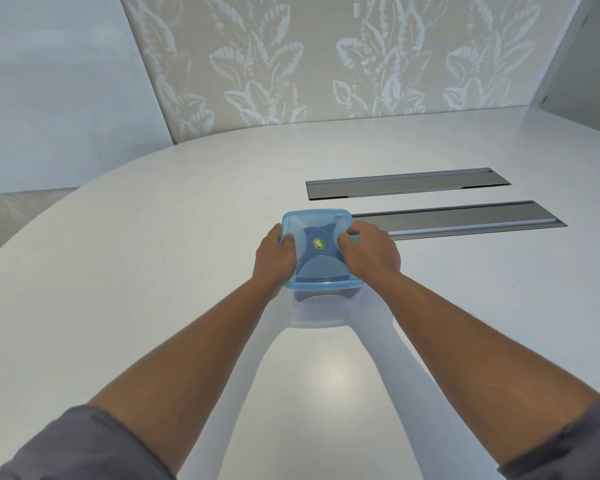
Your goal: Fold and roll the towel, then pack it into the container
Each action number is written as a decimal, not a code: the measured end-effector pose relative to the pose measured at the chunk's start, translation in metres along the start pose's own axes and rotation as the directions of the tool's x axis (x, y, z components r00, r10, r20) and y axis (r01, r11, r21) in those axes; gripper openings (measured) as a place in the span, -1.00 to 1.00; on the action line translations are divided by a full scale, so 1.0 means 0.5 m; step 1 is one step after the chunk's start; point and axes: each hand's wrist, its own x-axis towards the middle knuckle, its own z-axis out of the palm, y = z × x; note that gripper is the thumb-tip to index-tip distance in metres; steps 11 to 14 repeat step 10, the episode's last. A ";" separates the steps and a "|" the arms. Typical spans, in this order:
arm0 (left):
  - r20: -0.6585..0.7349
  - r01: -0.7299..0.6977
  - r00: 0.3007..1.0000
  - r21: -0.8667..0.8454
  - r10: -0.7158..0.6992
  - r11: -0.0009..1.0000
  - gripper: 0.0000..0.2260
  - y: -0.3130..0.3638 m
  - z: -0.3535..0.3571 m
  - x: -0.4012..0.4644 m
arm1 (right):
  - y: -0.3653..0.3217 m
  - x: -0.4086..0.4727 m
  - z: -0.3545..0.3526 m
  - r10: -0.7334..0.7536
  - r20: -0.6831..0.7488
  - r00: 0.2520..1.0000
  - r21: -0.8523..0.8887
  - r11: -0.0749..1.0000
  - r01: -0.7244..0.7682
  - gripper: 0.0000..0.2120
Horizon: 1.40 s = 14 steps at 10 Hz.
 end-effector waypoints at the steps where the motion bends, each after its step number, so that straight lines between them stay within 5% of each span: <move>1: -0.011 0.016 1.000 -0.052 -0.016 0.999 -0.76 -0.014 -0.008 -0.007 | -0.001 -0.017 0.004 0.045 0.038 0.998 0.125 0.991 -0.049 -0.62; 3: 0.022 0.057 0.998 -0.006 -0.057 0.998 -0.52 -0.023 -0.033 -0.023 | -0.001 -0.059 0.015 0.054 0.081 0.995 0.167 0.984 -0.067 -0.55; 8: -0.003 0.107 0.994 0.007 -0.107 0.994 -0.54 -0.025 -0.102 -0.116 | -0.019 -0.157 0.018 -0.048 0.197 0.979 0.158 0.987 0.017 -0.51; 9: -0.019 0.070 0.997 0.006 -0.069 0.998 -0.69 -0.012 -0.106 -0.132 | -0.029 -0.169 0.008 -0.082 0.179 0.980 0.104 0.992 0.064 -0.52; 10: -0.047 0.088 0.995 0.072 -0.085 0.994 -0.53 -0.007 -0.112 -0.131 | -0.034 -0.171 0.000 -0.159 0.072 0.985 0.063 0.986 0.155 -0.54; 14: -0.047 0.088 0.995 0.072 -0.085 0.994 -0.53 -0.007 -0.112 -0.131 | -0.034 -0.171 0.000 -0.159 0.072 0.985 0.063 0.986 0.155 -0.54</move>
